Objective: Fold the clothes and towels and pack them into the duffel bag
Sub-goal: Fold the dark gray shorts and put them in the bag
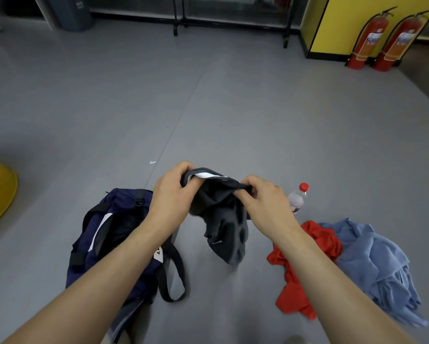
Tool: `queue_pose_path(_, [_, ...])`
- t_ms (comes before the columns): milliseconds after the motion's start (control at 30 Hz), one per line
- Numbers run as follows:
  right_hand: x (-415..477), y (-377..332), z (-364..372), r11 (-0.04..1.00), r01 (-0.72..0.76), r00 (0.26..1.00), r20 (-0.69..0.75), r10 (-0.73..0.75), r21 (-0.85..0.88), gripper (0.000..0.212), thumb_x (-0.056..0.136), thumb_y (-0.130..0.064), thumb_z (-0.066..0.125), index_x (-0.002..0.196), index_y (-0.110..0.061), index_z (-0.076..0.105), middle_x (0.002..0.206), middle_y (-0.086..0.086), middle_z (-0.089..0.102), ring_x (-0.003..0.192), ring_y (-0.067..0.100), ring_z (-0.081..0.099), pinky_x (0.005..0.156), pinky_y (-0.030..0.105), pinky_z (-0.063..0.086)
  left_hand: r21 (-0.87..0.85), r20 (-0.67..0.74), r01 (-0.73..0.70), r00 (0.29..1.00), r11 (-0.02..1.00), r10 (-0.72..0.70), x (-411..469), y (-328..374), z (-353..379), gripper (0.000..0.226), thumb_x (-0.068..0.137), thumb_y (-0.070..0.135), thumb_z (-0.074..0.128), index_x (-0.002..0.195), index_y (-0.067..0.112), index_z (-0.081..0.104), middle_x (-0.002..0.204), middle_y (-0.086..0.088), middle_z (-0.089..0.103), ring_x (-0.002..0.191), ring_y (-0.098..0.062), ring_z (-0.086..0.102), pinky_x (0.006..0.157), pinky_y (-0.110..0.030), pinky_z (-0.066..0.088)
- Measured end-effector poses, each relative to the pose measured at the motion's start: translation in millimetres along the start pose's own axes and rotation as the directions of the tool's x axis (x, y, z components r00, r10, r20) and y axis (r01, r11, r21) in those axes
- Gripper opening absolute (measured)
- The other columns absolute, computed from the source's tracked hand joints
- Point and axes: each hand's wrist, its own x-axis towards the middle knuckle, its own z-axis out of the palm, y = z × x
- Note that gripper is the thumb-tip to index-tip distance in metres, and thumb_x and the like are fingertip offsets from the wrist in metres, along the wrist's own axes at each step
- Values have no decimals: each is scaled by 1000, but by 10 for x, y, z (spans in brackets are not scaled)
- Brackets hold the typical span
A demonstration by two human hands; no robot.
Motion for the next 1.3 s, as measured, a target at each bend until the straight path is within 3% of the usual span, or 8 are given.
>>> queue_pose_path(233, [-29,-24,62,996,49,998,31,-47,-77,10,89,-40,64,88,-32,58,102,-11,51,93,15,58,75,34,47,19,178,-70,982,997,65,-44,27,101,4,92,32,62,90,32,66,78,10,67,76,-14,62,68,-41,51])
queue_pose_path(367, [-66,-115,94,991,125,980,150,-131,45,29,88,-44,64,115,-39,55,118,-20,59,108,6,56,88,30,48,53,256,-155,957,986,137,-125,41,155,8,90,30,62,92,36,67,81,12,68,76,-9,62,66,-32,49])
queue_pose_path(533, [-54,-149,42,986,166,985,56,-164,-23,14,95,-37,55,86,-28,58,69,-12,59,70,12,54,64,34,42,37,225,-129,967,991,117,-71,61,104,6,90,37,71,90,34,65,78,11,67,74,-7,61,67,-31,49])
queue_pose_path(667, [-6,-149,-73,997,66,997,-49,-65,29,10,93,-26,53,85,-24,59,71,-9,61,73,18,56,63,34,41,109,225,-60,974,992,34,-22,14,14,5,91,36,70,90,31,68,79,6,69,76,-16,65,74,-45,54])
queue_pose_path(800, [-21,-55,-118,998,23,991,130,-15,-63,8,93,-24,51,85,-22,54,79,-5,62,80,25,57,61,33,38,-49,197,22,980,999,-12,-23,51,20,7,91,26,67,87,28,72,81,2,72,84,-24,69,81,-49,55])
queue_pose_path(967, [-128,-166,-14,991,133,968,216,-131,4,27,89,-40,61,114,-42,54,109,-19,66,94,8,60,79,29,45,73,263,-102,961,992,80,-123,68,164,15,91,23,63,83,35,66,76,13,67,66,-3,60,61,-22,46])
queue_pose_path(1100, [-76,-166,-32,972,196,979,79,-187,-131,9,95,-33,55,98,-35,63,81,-16,68,81,12,60,68,30,42,126,248,-134,964,983,99,-133,57,175,12,95,30,65,83,34,64,72,14,64,64,-4,57,58,-18,42])
queue_pose_path(1300, [-55,-126,-129,991,107,992,-54,-112,-75,15,90,-19,48,92,-29,59,67,-14,59,72,14,55,62,24,34,462,256,-79,966,884,-47,-123,-122,168,16,97,36,60,86,25,61,81,7,63,82,-16,59,73,-35,49])
